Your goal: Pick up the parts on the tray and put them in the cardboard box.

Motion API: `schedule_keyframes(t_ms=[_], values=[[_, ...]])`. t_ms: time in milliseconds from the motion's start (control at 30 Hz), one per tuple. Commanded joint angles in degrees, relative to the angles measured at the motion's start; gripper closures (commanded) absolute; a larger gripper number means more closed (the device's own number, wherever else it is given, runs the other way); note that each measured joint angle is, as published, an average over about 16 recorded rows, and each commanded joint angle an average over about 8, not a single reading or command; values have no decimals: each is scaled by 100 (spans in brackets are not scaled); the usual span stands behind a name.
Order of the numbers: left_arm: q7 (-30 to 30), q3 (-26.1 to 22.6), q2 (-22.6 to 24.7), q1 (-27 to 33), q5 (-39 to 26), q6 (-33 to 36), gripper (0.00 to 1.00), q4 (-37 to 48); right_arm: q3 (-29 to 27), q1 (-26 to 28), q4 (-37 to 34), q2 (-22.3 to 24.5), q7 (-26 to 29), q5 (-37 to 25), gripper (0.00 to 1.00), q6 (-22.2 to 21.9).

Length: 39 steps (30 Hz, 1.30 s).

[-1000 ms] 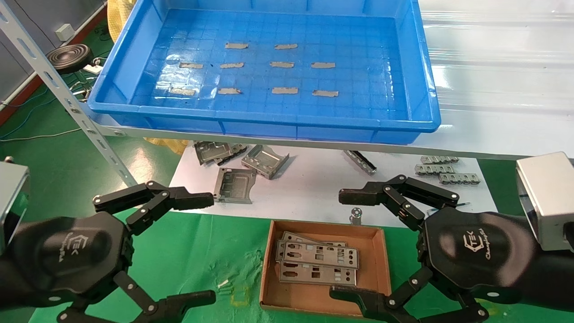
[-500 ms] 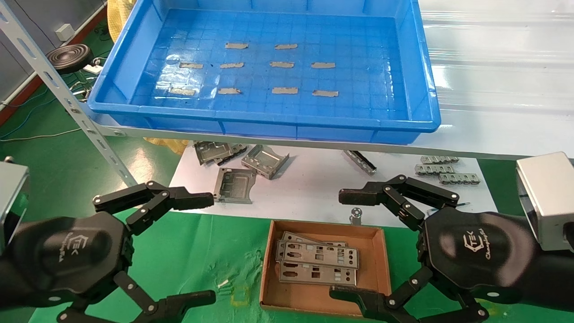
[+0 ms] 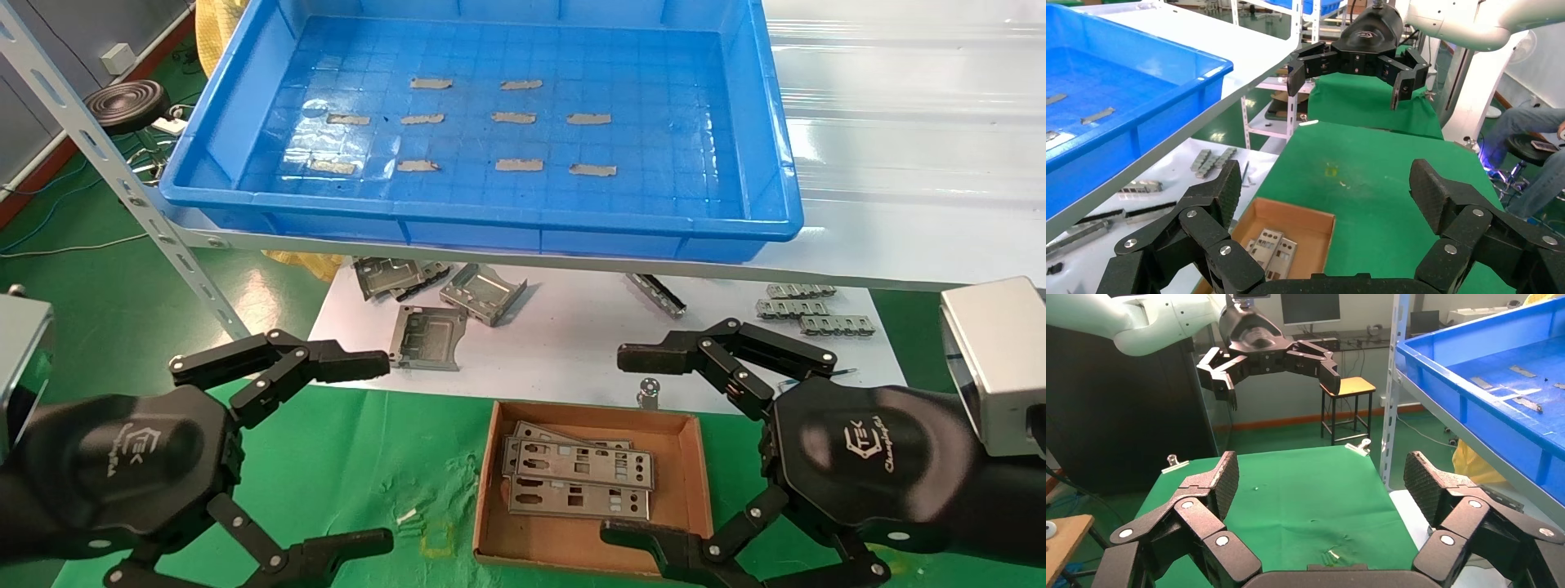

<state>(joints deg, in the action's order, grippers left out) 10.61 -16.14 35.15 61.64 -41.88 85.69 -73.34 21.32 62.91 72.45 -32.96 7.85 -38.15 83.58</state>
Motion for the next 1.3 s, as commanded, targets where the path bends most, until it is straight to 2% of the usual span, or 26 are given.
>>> schedule_keyframes(t_ms=[33, 1300], values=[[0, 0, 0, 0, 0, 0, 0, 0, 0, 0, 0, 0, 0, 0, 0, 0], [0, 0, 0, 0, 0, 0, 0, 0, 0, 0, 0, 0, 0, 0, 0, 0]])
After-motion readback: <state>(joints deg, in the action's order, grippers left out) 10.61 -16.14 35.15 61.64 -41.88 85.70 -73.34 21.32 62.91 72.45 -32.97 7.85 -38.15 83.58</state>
